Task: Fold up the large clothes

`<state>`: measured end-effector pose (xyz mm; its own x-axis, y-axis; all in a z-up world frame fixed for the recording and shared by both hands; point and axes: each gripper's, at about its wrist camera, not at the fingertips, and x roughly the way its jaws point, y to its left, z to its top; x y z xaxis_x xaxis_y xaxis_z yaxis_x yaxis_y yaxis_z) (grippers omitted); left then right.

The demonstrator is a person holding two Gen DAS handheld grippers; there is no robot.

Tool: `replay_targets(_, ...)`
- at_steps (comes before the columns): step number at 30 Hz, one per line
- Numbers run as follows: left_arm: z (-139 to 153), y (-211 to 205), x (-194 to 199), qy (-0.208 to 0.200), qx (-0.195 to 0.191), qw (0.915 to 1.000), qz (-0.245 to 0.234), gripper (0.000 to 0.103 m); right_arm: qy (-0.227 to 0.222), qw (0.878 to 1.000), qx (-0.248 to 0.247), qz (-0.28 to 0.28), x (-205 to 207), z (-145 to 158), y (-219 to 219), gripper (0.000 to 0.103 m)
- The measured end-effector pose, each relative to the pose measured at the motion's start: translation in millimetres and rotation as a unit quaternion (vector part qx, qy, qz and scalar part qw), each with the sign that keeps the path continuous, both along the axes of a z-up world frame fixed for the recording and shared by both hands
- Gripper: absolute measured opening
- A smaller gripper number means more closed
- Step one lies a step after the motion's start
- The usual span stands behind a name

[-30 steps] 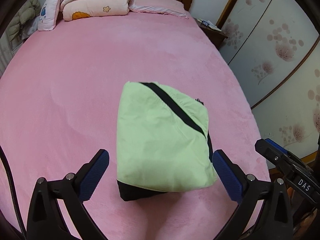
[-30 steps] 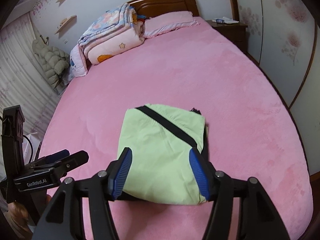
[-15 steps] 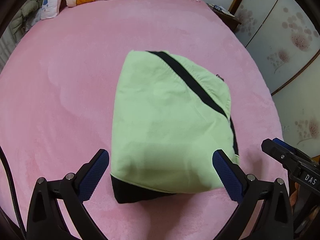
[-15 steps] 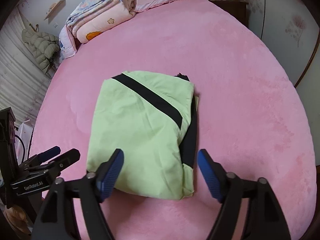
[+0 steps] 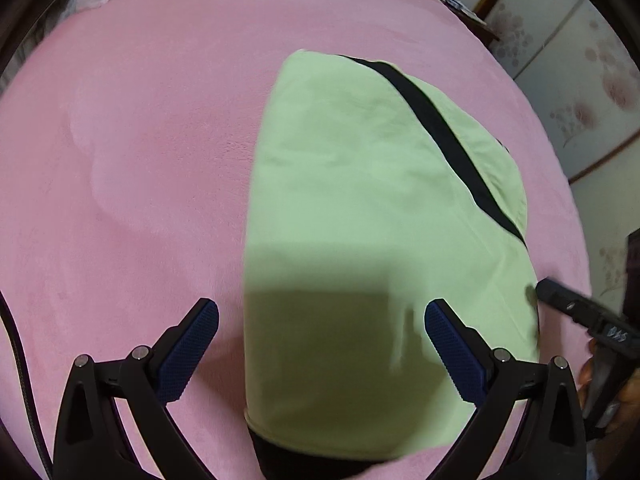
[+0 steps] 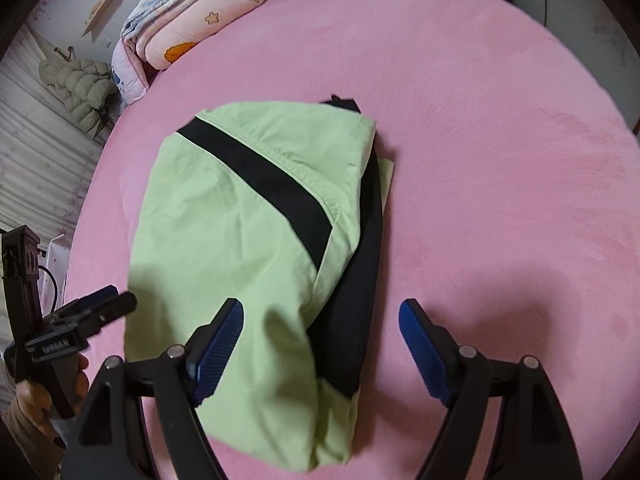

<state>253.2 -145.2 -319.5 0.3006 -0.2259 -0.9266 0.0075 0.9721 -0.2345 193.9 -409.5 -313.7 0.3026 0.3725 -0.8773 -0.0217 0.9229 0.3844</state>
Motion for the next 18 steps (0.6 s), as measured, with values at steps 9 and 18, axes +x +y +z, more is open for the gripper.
replay_targets(9,-39,21,26,0.019,-0.083,0.9959,-0.031,0.101,0.038,0.996,0.084,0.015,28,-46,-1,0.081)
replay_targets(18,-71,16,36,0.038,-0.143,0.9877,-0.053,0.101,0.030,0.994,0.096,0.041,40,-64,11,0.069)
